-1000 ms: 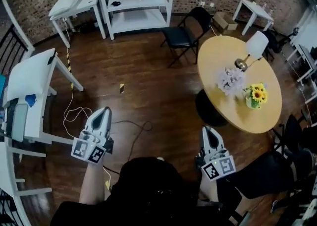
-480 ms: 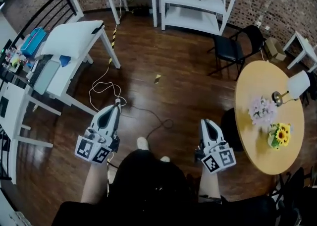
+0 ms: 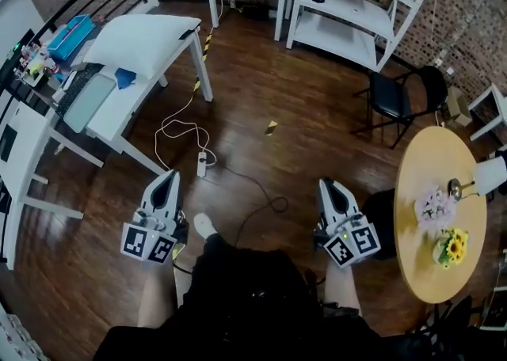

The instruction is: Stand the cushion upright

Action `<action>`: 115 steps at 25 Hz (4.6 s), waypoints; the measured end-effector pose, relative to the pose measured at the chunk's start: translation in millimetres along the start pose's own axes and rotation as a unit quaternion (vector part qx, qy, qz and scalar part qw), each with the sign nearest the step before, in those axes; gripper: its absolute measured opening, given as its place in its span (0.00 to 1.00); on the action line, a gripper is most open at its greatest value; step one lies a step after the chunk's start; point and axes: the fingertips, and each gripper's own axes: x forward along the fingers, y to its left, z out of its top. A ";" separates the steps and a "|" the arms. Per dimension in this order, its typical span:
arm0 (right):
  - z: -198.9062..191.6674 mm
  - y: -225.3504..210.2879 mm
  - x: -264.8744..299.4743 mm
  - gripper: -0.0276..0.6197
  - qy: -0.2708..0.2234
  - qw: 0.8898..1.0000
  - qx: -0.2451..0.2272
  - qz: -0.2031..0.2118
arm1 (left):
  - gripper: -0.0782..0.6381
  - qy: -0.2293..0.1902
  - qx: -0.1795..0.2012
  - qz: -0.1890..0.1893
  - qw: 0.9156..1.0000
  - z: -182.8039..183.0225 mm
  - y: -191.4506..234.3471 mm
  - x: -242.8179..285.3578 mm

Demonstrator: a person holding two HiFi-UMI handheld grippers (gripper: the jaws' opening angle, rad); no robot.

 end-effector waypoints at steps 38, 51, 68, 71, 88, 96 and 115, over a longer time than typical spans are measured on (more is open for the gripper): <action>14.8 -65.5 536.0 0.05 0.036 0.989 0.017 0.141 | 0.11 -0.034 0.069 0.219 0.973 21.3 369.8 197.5; 88.8 -252.8 635.0 0.05 0.030 0.987 0.011 0.159 | 0.11 -0.064 0.057 0.228 0.970 11.2 356.1 419.8; 103.3 -146.4 899.2 0.05 0.049 0.955 -0.019 0.291 | 0.11 -0.088 0.092 0.391 0.912 53.7 547.7 394.3; 72.9 -87.9 952.2 0.05 0.079 0.938 -0.026 0.337 | 0.11 -0.086 0.090 0.441 0.889 56.9 585.6 344.6; -45.3 117.3 1074.7 0.05 0.248 0.812 -0.078 0.522 | 0.11 -0.035 0.013 0.596 0.802 20.5 675.8 293.6; -118.9 114.0 1121.2 0.48 0.366 0.766 -0.080 0.522 | 0.59 0.021 -0.156 0.626 0.764 -53.8 756.0 276.2; -134.5 139.5 1095.4 0.51 0.430 0.689 0.034 0.583 | 0.56 -0.039 -0.363 0.434 0.824 -99.3 795.9 340.2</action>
